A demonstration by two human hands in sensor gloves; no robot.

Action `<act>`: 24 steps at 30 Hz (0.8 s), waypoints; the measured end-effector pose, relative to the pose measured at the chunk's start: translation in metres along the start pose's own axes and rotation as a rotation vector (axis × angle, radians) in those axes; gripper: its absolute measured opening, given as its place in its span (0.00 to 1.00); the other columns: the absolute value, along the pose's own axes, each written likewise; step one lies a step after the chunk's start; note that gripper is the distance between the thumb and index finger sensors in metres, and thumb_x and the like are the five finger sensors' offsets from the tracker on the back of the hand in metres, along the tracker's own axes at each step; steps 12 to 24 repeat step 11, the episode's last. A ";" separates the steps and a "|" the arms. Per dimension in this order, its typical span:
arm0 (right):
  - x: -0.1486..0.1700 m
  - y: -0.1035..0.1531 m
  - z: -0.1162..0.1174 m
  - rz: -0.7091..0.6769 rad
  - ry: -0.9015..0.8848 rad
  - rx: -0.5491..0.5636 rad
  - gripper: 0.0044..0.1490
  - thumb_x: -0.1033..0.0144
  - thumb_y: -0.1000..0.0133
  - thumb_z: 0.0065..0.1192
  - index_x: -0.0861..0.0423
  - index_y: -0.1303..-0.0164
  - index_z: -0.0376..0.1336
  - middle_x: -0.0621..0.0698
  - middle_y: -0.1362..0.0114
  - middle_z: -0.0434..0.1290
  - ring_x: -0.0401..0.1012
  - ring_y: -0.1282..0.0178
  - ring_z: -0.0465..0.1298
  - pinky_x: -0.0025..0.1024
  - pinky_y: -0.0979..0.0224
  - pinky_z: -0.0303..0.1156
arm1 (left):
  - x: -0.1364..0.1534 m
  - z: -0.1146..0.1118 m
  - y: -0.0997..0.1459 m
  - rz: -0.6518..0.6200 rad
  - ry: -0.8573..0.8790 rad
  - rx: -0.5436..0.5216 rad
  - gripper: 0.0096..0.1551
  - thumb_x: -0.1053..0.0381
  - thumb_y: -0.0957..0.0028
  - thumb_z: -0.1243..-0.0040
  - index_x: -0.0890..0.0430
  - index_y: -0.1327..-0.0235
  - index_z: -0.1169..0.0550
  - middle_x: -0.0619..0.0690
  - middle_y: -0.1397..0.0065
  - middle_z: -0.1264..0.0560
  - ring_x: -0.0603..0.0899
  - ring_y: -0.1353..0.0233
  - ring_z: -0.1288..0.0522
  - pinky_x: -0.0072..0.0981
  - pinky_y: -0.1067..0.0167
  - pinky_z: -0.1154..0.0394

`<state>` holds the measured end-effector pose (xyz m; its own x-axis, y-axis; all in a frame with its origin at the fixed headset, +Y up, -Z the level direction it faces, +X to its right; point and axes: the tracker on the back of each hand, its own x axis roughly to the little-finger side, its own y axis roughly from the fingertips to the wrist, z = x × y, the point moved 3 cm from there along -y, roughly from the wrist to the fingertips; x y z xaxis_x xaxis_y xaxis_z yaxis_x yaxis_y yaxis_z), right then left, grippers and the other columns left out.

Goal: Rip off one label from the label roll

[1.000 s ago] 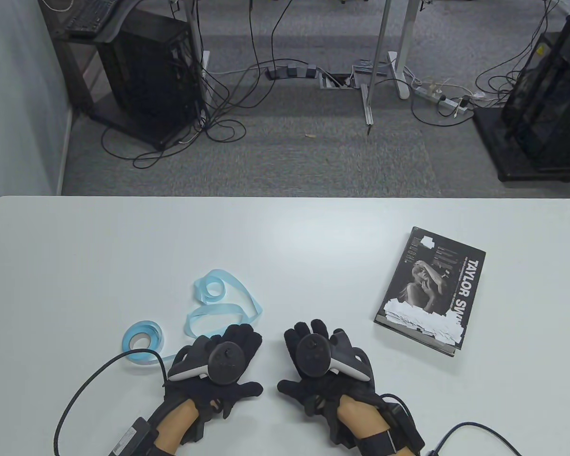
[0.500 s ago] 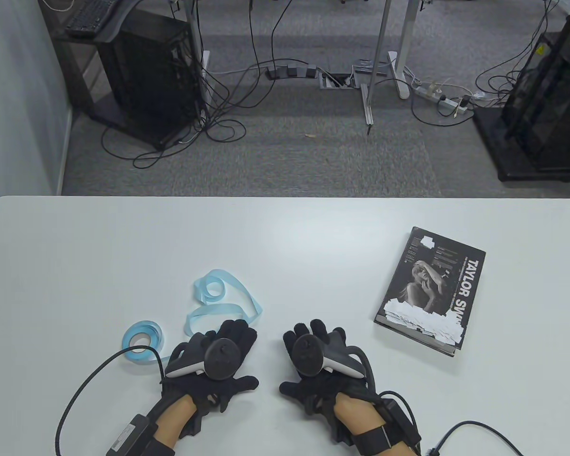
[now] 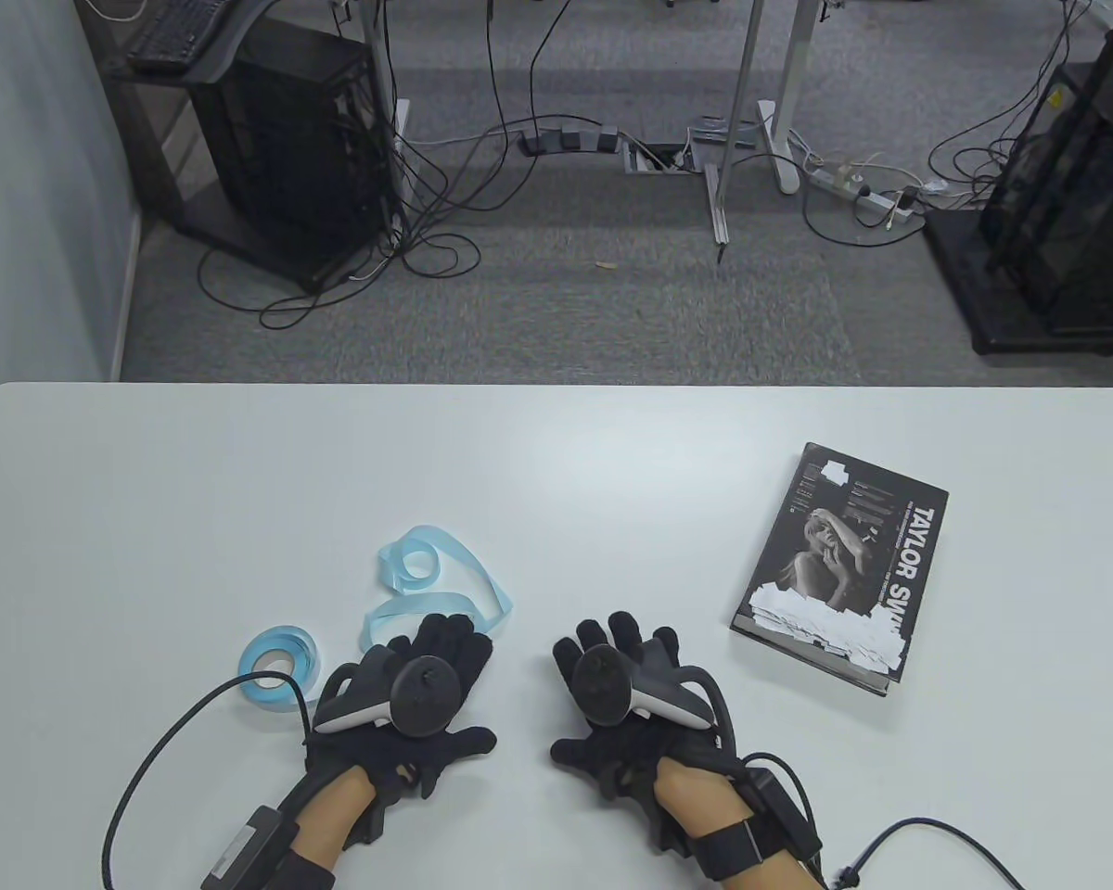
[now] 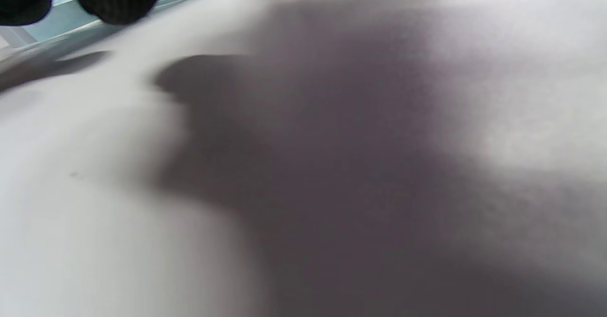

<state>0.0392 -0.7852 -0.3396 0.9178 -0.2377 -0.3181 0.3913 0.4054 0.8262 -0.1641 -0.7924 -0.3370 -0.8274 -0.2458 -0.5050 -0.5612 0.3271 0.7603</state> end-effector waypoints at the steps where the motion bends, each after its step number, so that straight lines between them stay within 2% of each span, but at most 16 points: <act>1: 0.001 0.000 -0.001 0.002 -0.002 0.002 0.61 0.34 0.51 0.56 0.38 0.34 0.19 0.48 0.23 0.17 0.52 0.25 0.14 0.62 0.35 0.11 | 0.000 0.000 0.000 0.000 0.002 0.001 0.59 0.27 0.46 0.54 0.52 0.25 0.69 0.56 0.19 0.74 0.66 0.18 0.73 0.69 0.30 0.66; 10: -0.003 0.009 -0.005 -0.022 -0.010 0.022 0.60 0.34 0.50 0.56 0.38 0.34 0.20 0.49 0.23 0.17 0.52 0.25 0.14 0.62 0.35 0.12 | -0.005 -0.002 -0.002 -0.015 -0.004 0.009 0.58 0.27 0.46 0.54 0.52 0.25 0.69 0.56 0.19 0.74 0.66 0.18 0.73 0.68 0.30 0.66; 24: -0.004 0.010 -0.005 -0.026 -0.008 0.023 0.60 0.34 0.50 0.56 0.39 0.34 0.20 0.49 0.23 0.17 0.52 0.25 0.15 0.62 0.35 0.12 | -0.005 -0.002 -0.002 -0.017 -0.004 0.010 0.58 0.27 0.46 0.54 0.52 0.25 0.69 0.56 0.19 0.74 0.66 0.18 0.73 0.68 0.30 0.66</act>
